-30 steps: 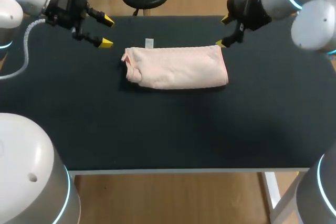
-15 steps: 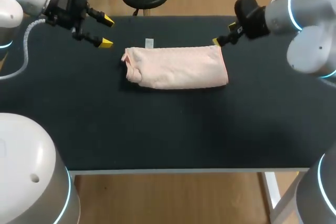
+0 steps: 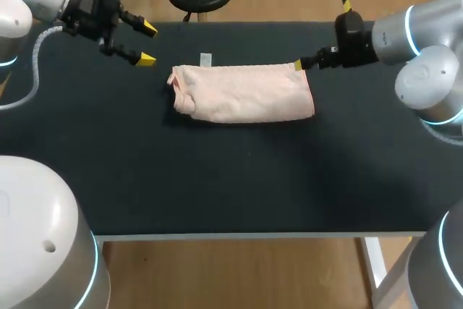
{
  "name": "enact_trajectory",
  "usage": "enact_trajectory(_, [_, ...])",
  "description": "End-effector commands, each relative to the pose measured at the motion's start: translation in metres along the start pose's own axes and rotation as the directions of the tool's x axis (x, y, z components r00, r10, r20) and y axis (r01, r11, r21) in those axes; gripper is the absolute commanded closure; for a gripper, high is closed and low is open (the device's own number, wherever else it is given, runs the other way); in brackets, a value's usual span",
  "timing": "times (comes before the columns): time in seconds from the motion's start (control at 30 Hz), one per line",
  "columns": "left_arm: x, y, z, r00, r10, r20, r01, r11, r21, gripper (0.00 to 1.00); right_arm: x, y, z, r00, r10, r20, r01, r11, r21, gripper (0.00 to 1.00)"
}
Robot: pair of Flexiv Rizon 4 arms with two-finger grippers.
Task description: Fold the towel
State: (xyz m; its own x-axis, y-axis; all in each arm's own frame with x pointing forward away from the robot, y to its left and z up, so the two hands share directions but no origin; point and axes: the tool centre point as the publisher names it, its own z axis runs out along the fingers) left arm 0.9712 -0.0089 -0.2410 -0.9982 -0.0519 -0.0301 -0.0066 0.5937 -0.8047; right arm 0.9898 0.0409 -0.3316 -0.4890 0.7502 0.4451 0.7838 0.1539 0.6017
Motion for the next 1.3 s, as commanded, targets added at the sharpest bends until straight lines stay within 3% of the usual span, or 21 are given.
enact_trajectory(0.03, [0.000,0.000,0.000,1.000,0.002,0.001,-0.002,1.000,0.002,0.00,-0.007,0.003,0.008,0.998,0.061,-0.018,-0.058,0.989,0.138,0.00])
enact_trajectory(0.73, [0.000,0.000,0.000,1.000,0.002,0.001,-0.002,1.000,0.002,0.00,-0.026,-0.028,0.030,0.986,0.170,0.001,-0.166,0.963,0.212,0.00])
enact_trajectory(1.3, [0.000,0.000,0.000,1.000,0.002,0.001,-0.002,1.000,0.002,0.00,-0.045,-0.041,0.052,0.979,0.192,-0.070,-0.169,0.954,0.249,0.00])
